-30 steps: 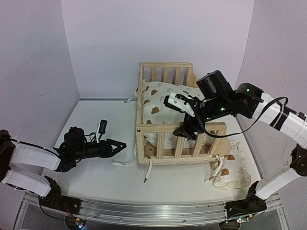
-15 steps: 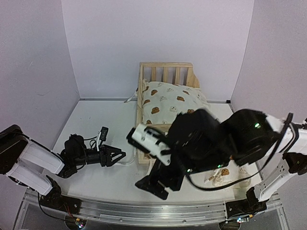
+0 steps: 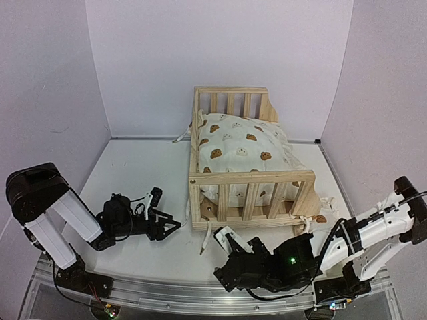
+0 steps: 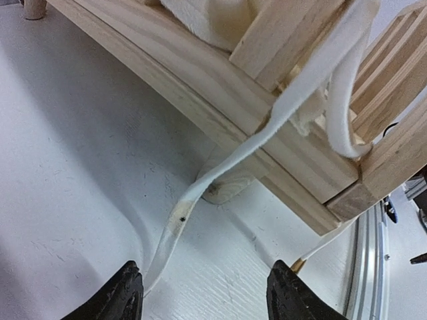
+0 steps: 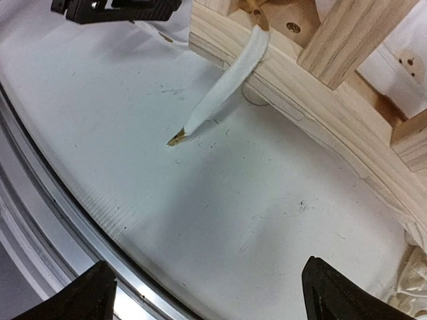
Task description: Set up the pet bed
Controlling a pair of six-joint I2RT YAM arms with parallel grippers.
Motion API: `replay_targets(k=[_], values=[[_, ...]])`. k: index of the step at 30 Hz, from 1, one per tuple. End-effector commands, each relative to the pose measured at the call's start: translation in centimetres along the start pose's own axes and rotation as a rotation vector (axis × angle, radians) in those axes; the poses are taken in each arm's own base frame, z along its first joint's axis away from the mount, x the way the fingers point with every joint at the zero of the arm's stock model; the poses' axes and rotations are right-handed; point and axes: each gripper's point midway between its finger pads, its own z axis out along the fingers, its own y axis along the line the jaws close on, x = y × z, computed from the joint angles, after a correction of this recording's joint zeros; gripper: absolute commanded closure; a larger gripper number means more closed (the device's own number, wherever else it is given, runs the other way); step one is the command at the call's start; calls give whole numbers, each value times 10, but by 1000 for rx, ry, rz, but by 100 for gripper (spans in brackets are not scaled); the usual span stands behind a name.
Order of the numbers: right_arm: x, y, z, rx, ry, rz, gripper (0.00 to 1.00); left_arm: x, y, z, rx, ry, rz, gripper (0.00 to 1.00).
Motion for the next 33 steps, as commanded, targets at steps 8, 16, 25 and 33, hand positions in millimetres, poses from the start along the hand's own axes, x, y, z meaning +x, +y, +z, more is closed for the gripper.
replay_targets(k=[8, 16, 25, 33], values=[[-69, 23, 25, -221, -310, 292, 6, 19, 33, 28, -243, 8, 62, 35], [-68, 8, 47, -104, -404, 329, 10, 31, 51, 37, -500, 103, 117, 58], [-63, -2, 80, -24, -383, 399, 18, 56, 47, 17, -573, 219, 57, 100], [-64, -4, 99, 64, -400, 383, 33, 43, -11, 5, -342, 184, -30, 100]])
